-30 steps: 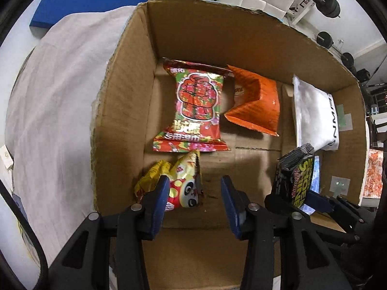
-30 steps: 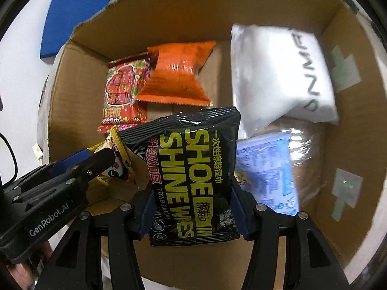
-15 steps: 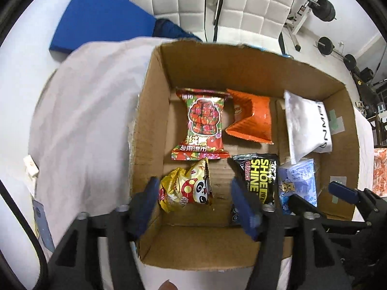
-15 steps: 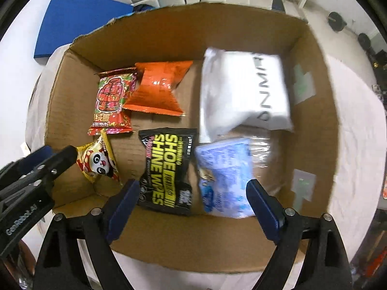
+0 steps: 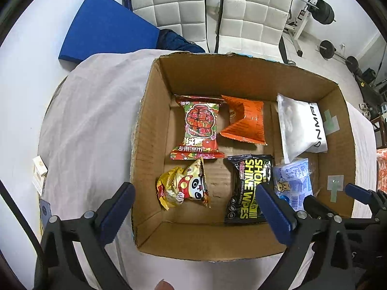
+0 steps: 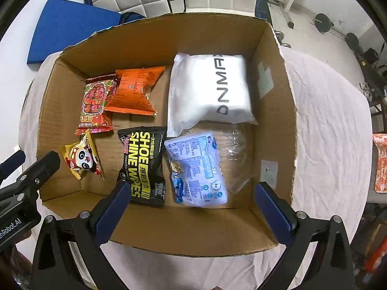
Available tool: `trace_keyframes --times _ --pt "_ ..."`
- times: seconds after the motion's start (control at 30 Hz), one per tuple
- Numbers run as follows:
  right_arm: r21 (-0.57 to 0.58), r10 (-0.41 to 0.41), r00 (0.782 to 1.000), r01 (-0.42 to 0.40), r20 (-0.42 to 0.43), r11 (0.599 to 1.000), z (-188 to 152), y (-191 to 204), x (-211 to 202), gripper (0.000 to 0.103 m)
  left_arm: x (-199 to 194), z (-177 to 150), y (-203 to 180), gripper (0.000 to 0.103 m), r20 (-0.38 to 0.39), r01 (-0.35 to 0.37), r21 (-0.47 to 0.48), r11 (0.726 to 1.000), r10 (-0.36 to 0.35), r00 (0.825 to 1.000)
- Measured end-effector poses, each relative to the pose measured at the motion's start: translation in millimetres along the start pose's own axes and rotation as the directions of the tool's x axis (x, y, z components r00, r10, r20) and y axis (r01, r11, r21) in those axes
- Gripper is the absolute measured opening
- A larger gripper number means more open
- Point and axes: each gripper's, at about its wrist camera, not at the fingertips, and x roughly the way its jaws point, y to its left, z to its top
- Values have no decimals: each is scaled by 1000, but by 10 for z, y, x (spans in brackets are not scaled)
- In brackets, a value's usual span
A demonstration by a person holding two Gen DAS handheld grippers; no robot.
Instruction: Organize soft objects
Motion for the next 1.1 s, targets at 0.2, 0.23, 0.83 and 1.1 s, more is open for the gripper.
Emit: trace_keyframes --times 0.2,0.23,0.83,1.1 --pt "0 -8 1000 8 30 1000 -39 -75 -179 103 -97 -29 -41 102 12 -8 0 1000 8 1000" --pt "-2 -11 999 11 40 1000 -54 -88 -235 103 -149 -35 -51 102 22 -8 0 1000 8 1000" --pt "0 15 961 -16 278 1000 -1036 -424 -2442 103 -2082 -584 -300 102 259 5 16 1000 -9 966" --pt "-12 0 937 4 351 1000 -1328 -403 -3094 103 -2583 -802 -246 102 287 50 -14 999 -44 957"
